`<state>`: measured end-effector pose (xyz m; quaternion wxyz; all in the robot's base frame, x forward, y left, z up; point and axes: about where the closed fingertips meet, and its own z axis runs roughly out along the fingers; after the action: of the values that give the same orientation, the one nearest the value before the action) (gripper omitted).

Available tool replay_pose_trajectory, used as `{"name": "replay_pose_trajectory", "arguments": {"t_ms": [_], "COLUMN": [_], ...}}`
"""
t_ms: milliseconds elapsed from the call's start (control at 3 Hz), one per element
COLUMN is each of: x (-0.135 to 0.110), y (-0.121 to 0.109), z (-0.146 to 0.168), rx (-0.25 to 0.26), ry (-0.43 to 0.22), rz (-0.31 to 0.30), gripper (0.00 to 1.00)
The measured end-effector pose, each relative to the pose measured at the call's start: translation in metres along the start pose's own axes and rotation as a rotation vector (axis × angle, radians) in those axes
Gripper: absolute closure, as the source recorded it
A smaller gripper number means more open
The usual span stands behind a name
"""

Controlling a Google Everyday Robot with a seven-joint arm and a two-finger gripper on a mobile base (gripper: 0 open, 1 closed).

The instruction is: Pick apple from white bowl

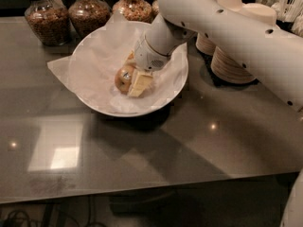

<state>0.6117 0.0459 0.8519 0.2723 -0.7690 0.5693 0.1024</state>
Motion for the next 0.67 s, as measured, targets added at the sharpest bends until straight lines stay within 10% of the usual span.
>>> {"name": "replay_pose_trajectory", "arguments": {"t_ms": [667], "x": [-0.024], "y": [-0.001], "z": [-0.05], "rx": [0.102], "ry": [-0.154], "rz": [-0.038], "gripper": [1.0]}}
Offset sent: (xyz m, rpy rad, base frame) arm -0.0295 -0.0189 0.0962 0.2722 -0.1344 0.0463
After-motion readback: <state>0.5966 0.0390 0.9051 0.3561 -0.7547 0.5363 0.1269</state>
